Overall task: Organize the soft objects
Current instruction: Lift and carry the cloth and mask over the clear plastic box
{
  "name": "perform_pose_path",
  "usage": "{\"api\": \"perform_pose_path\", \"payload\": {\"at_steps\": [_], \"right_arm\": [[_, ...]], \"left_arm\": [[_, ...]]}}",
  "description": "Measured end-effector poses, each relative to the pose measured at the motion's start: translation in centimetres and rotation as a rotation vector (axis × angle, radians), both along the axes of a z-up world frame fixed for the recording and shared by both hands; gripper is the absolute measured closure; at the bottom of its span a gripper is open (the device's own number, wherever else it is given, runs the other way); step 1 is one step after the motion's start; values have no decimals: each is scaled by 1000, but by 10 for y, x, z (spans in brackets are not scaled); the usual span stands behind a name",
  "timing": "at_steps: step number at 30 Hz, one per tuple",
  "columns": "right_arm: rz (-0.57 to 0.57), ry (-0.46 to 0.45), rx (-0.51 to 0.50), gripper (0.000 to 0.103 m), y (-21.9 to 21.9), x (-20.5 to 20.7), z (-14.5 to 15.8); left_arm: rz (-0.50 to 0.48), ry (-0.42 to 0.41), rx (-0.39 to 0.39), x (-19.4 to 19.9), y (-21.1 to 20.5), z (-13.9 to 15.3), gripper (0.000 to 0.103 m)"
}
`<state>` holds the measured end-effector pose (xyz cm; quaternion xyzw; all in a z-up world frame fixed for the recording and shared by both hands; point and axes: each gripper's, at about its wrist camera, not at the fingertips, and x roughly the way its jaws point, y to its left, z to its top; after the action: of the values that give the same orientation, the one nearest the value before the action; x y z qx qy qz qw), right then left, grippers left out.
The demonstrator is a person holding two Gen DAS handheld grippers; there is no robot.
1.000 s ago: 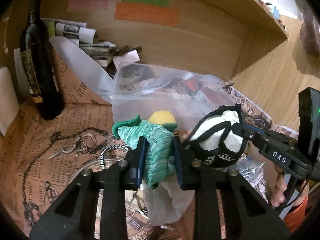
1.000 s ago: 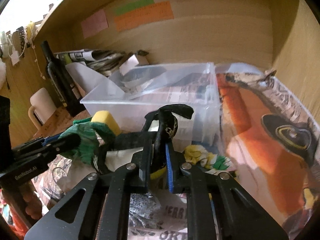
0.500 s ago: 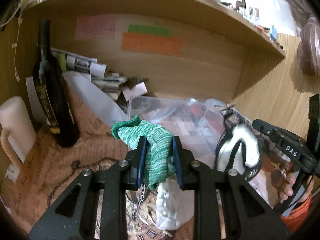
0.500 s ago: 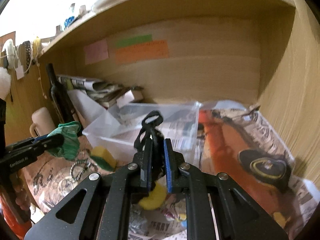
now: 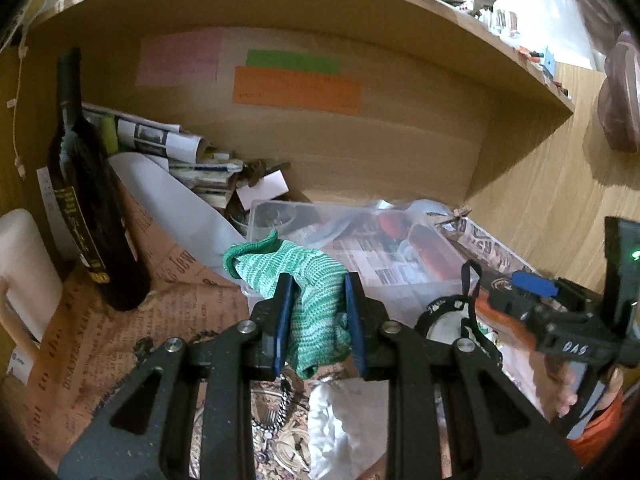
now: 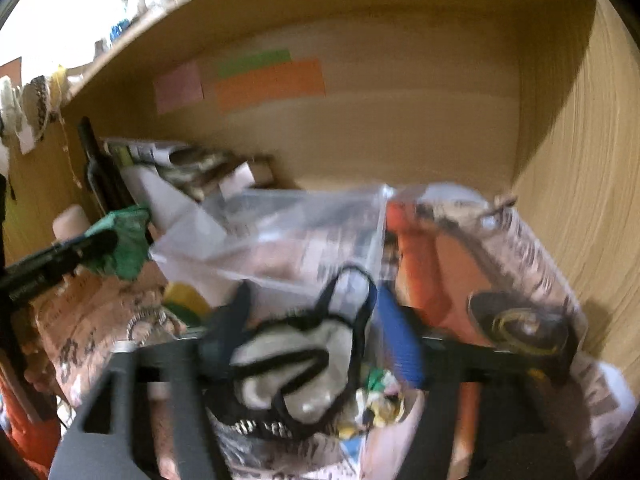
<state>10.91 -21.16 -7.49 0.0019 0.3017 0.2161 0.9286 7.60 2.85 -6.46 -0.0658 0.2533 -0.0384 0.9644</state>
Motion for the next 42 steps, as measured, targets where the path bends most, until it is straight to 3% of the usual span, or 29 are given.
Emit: {"api": "perform_pose_path", "payload": {"at_steps": [9, 14, 16, 19, 22, 31, 42], "right_arm": [[34, 209, -59, 24, 4, 30, -51], [71, 291, 26, 27, -3, 41, -58], [90, 310, 55, 42, -4, 42, -60], [89, 319, 53, 86, -3, 43, -62], [83, 327, 38, 93, 0, 45, -68], [41, 129, -38, 96, 5, 23, -32], [55, -102, -28, 96, 11, 8, 34]], "left_arm": [[-2, 20, -10, -7, -1, -12, 77], [2, 25, -7, -9, 0, -15, 77], [1, 26, -8, -9, 0, -15, 77], [-1, 29, -13, -9, 0, -16, 77], [0, 27, -9, -9, -1, -16, 77], [7, 9, 3, -8, 0, -8, 77], [-10, -51, 55, 8, 0, 26, 77]]}}
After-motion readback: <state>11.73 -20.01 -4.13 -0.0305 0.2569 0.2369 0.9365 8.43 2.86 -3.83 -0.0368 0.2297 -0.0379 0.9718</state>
